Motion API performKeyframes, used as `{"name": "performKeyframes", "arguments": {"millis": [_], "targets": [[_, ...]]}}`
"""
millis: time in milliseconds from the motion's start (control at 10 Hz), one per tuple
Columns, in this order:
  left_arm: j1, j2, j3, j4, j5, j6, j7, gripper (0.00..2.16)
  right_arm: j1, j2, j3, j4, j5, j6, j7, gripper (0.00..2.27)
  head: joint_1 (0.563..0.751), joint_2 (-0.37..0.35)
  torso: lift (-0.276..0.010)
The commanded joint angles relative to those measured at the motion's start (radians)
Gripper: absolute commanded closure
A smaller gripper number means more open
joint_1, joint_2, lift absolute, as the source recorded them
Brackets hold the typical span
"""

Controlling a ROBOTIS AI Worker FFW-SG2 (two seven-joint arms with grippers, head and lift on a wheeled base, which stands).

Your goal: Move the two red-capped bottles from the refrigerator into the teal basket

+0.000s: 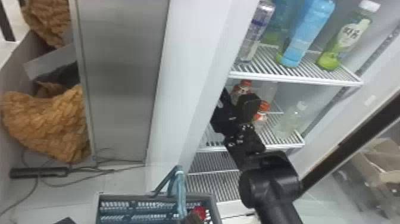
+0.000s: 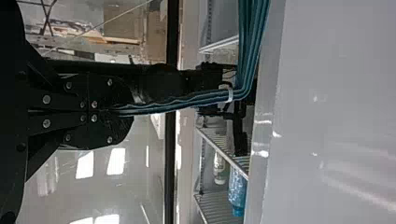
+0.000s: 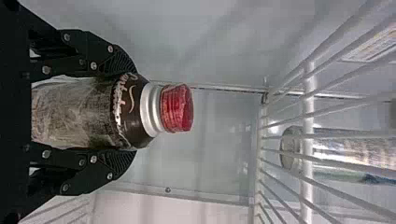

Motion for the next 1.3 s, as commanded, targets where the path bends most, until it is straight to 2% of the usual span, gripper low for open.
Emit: {"name": "performKeyframes", "arguments": {"millis": [0,500,700,1000,1200], "targets": [[0.003,0.0,0.004,0.0,0.0,0.001,0.0,1.16,0.064,-0.008,-0.011,-0.105,-0.002,0.035,0.002,0.71,0.695,-0.35,-0.224],[0.003,-0.003,0.006,0.0,-0.002,-0.002,0.0,1.16,0.275,-0.008,-0.071,-0.372,-0.04,0.134,0.011,0.71,0.695,-0.35,-0.224],[0.006,-0.003,0.006,0.0,-0.002,-0.002,-0.003,1.16,0.395,-0.002,-0.105,-0.524,-0.03,0.178,0.019,0.71,0.695,-0.35,-0.224],[0.006,-0.003,0.004,0.0,-0.002,0.001,-0.003,1.16,0.584,0.03,-0.204,-0.728,-0.044,0.239,0.042,0.71,0.695,-0.35,-0.224],[0.013,-0.005,0.002,0.0,-0.004,0.003,-0.006,1.16,0.665,0.049,-0.22,-0.802,-0.068,0.276,0.047,0.71,0.695,-0.35,-0.224]]}}
